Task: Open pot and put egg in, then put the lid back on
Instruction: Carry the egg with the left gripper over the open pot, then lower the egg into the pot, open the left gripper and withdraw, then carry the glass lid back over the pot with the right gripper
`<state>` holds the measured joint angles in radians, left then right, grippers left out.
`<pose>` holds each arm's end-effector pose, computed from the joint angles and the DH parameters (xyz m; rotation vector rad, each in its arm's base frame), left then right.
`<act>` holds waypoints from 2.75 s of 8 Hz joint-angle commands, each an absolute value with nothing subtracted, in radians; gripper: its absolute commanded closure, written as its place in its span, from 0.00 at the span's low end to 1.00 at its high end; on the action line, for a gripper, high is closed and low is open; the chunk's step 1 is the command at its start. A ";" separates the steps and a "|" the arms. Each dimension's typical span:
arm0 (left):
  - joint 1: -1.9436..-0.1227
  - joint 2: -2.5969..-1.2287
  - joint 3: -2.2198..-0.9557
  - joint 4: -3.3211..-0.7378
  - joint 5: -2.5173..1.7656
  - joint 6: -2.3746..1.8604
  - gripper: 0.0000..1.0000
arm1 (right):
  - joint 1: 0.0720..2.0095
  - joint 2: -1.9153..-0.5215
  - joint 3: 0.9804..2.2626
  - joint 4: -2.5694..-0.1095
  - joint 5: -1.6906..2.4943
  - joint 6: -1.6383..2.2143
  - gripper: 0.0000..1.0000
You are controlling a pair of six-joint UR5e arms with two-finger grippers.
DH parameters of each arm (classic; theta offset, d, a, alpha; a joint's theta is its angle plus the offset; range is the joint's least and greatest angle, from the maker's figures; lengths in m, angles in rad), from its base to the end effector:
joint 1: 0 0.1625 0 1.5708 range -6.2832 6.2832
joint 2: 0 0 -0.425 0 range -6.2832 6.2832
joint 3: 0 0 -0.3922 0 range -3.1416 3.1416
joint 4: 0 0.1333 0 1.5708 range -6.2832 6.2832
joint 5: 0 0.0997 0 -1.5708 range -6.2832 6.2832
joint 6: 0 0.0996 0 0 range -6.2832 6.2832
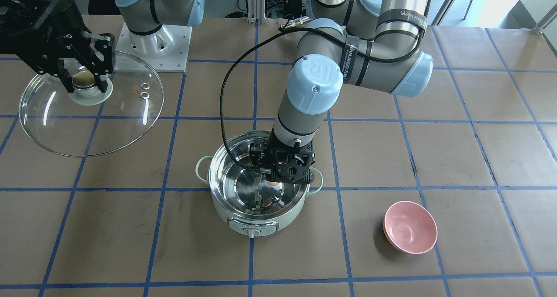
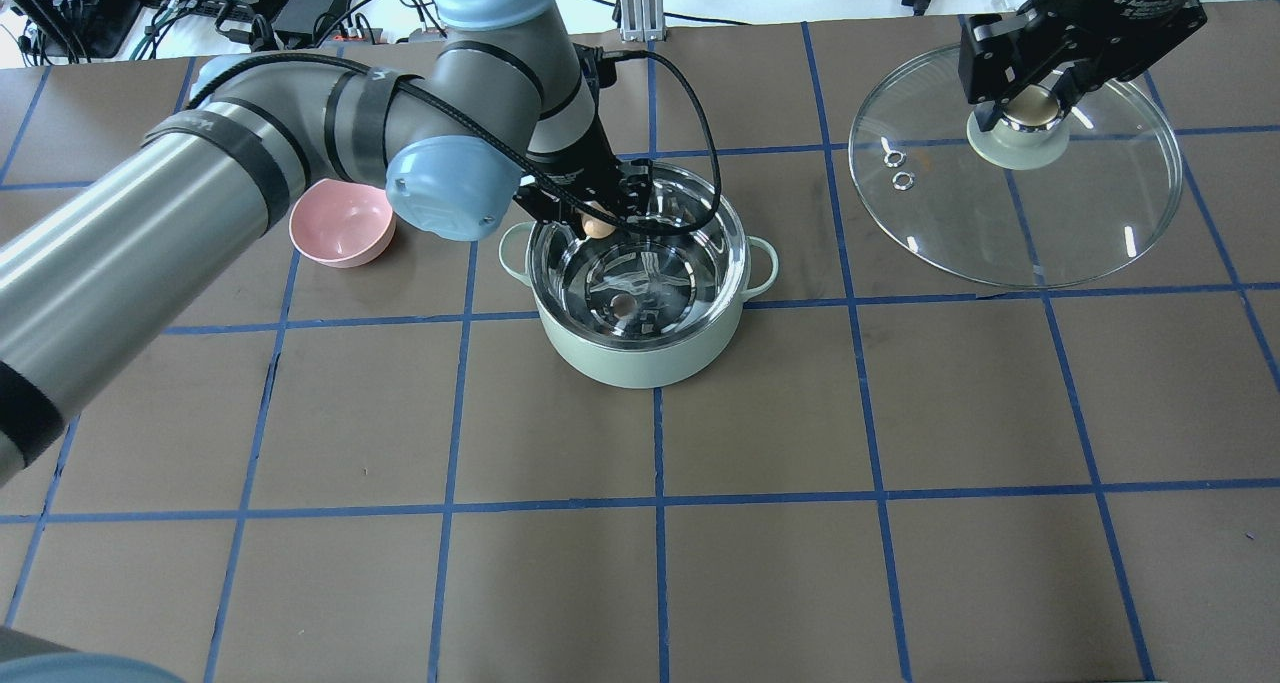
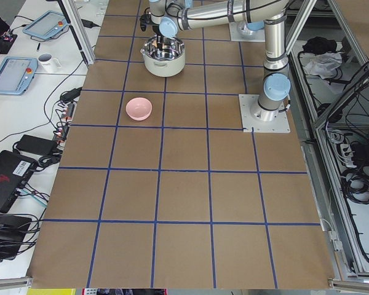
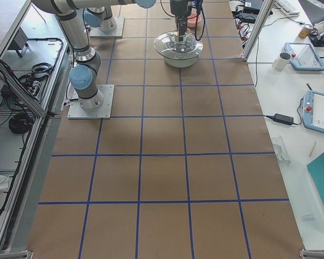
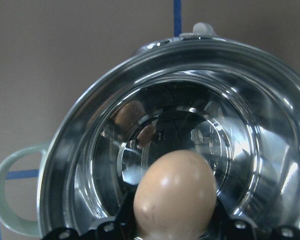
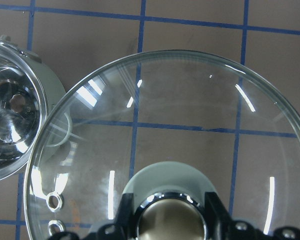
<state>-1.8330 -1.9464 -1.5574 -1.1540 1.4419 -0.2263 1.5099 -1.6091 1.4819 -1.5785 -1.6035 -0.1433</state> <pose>-0.3038 -0.5683 0.3257 -0.0592 -3.0026 0.0327 0.1003 -0.4920 0.5517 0.1238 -3.0863 0.2024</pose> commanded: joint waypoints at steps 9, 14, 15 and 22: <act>-1.894 -2.060 -1.568 -1.062 1.462 -0.244 0.00 | 1.509 -1.609 1.483 -1.574 -1.600 -0.144 1.00; -1.876 -1.782 -1.510 -1.358 1.514 -0.242 0.00 | 1.514 -1.608 1.485 -1.585 -1.599 -0.141 1.00; -1.841 -1.754 -1.456 -1.470 1.541 -0.242 0.00 | 1.514 -1.597 1.480 -1.603 -1.597 -0.141 1.00; -1.687 -1.548 -1.405 -1.632 1.531 -0.082 0.00 | 1.845 -1.363 1.480 -1.901 -1.572 0.363 1.00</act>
<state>-1.6987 -1.5744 -1.4041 -1.6295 1.5250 -0.1330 1.7354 -1.4527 1.4804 -1.7814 -1.5524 0.2282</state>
